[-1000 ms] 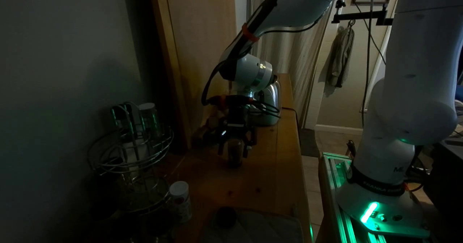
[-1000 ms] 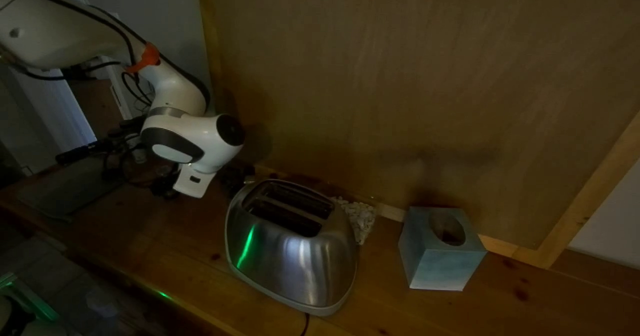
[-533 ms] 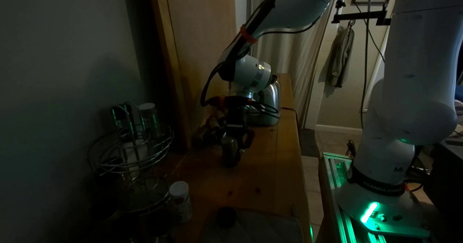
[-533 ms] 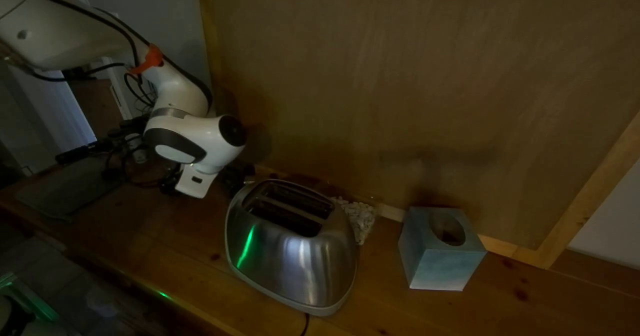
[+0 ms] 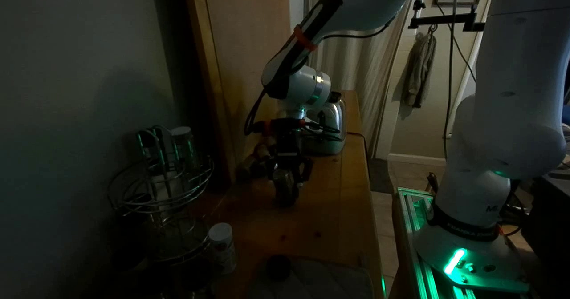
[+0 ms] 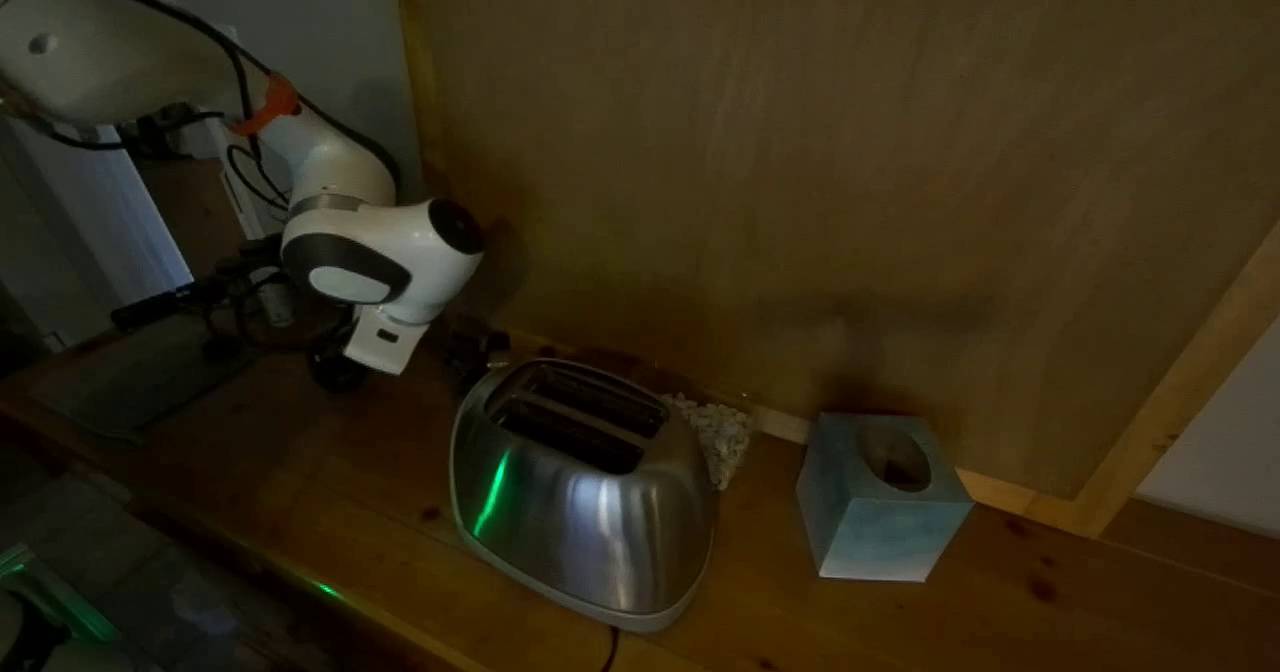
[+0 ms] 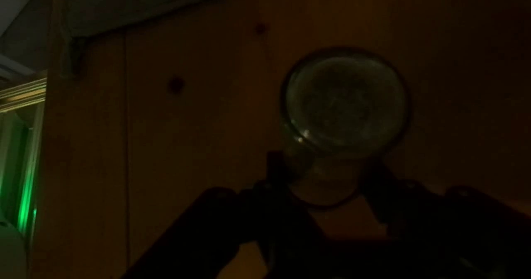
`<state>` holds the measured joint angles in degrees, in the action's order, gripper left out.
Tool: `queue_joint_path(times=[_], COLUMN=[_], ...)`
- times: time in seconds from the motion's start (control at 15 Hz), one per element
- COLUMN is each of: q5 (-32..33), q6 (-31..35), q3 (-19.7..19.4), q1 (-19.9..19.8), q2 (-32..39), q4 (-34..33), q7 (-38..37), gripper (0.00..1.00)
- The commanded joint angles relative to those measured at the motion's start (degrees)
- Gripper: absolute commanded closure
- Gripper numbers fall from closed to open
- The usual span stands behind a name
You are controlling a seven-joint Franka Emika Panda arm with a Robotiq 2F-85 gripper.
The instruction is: Flip the bottle over
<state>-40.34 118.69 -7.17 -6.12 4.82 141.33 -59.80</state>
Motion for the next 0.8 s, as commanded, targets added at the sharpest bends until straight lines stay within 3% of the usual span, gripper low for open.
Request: queue_joint_path(times=[0.0,0.73], q5=[9.1,35.0], q6=[-0.1,4.3], q3=[1.7,6.4], q1=[2.8,5.2], q2=[-4.0,-6.8], q4=[-0.1,-0.5], q7=[-10.5,-33.5], gripper=[0.76,0.76])
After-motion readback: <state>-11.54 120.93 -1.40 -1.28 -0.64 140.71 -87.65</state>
